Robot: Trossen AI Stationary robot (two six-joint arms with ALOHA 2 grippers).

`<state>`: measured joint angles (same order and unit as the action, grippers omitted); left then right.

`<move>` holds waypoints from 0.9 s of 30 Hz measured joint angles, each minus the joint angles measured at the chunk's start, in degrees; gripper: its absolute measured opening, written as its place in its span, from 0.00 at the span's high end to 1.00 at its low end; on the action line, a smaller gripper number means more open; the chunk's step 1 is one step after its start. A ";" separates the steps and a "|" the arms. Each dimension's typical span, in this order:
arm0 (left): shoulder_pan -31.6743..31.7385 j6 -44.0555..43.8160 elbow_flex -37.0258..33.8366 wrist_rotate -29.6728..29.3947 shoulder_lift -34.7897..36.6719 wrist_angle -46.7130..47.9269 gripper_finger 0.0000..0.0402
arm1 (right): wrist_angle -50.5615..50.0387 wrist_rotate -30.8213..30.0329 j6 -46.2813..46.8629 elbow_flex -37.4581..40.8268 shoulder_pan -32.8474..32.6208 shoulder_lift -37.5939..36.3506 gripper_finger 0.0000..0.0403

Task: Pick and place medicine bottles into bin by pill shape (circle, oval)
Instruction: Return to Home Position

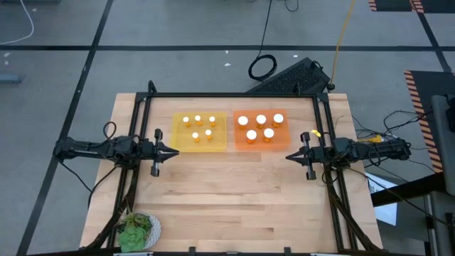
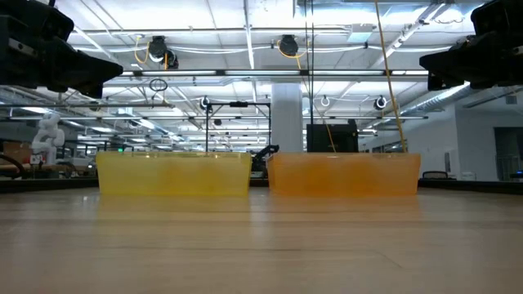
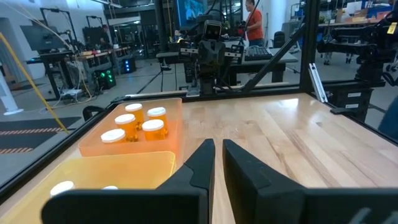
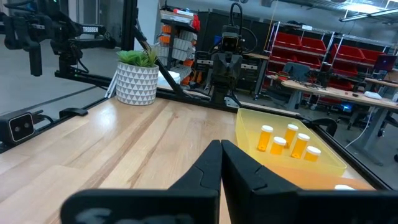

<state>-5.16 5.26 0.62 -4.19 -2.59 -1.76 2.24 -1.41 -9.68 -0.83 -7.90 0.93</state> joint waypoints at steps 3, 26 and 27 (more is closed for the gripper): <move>0.01 0.21 0.00 0.00 0.00 0.00 0.91 | 0.00 0.00 0.01 -0.01 0.00 0.00 1.00; -0.01 -1.23 0.00 -0.04 0.00 0.00 0.91 | 0.00 0.00 0.00 0.01 0.00 0.00 1.00; 0.00 -1.23 0.00 -0.04 -0.01 0.00 0.91 | 0.00 0.00 0.00 -0.01 0.00 0.00 1.00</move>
<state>-5.16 4.02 0.62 -4.23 -2.60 -1.76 2.24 -1.41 -9.68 -0.84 -7.90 0.93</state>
